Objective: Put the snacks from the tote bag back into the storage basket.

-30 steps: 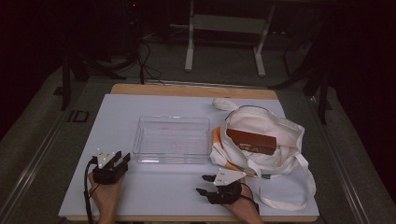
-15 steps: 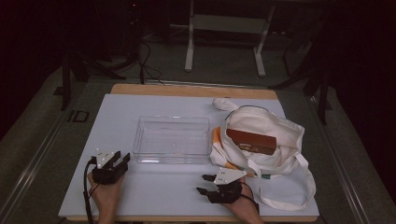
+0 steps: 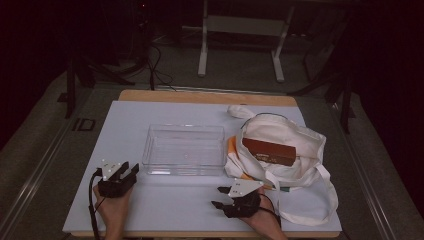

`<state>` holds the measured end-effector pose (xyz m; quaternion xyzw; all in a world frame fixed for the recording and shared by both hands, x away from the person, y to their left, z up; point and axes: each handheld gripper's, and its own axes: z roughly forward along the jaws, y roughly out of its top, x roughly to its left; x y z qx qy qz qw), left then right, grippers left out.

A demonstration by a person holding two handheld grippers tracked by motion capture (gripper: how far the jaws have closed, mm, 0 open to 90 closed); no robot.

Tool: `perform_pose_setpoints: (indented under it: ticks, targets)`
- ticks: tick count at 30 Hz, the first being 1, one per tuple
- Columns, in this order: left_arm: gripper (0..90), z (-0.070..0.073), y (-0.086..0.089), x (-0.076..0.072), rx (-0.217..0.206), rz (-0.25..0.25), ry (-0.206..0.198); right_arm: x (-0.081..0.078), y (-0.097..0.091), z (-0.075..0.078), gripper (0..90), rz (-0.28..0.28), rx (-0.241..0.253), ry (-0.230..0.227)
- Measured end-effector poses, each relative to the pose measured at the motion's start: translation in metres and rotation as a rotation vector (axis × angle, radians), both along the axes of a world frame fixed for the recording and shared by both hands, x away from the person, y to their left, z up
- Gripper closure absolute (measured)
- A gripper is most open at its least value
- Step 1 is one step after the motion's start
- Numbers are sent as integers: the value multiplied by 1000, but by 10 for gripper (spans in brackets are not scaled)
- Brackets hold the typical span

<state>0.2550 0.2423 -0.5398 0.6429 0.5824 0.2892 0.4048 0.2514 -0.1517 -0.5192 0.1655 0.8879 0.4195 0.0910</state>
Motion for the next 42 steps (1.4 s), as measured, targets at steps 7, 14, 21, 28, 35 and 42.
perform_pose_setpoints:
  ticks: [7, 14, 21, 28, 35, 42]
  targets:
    - [589, 0, 0, 0, -1, 2, 0, 0, 1, 10, 485, 10, -37, -7]
    - [588, 0, 1, 0, -6, 4, 3, 3, 2, 18, 483, 18, -64, -6]
    - [588, 0, 1, 1, -11, 3, 6, 3, 5, 25, 484, 44, -100, -13]
    - [589, 0, 1, 1, -11, 2, 7, 5, 7, 30, 493, 50, -120, -25]
    - [589, 0, 1, 1, -11, 0, 6, 6, 5, 37, 500, 50, -144, -40]
    - [589, 0, 1, 1, -11, 1, 6, 8, 1, 44, 501, 52, -168, -50]
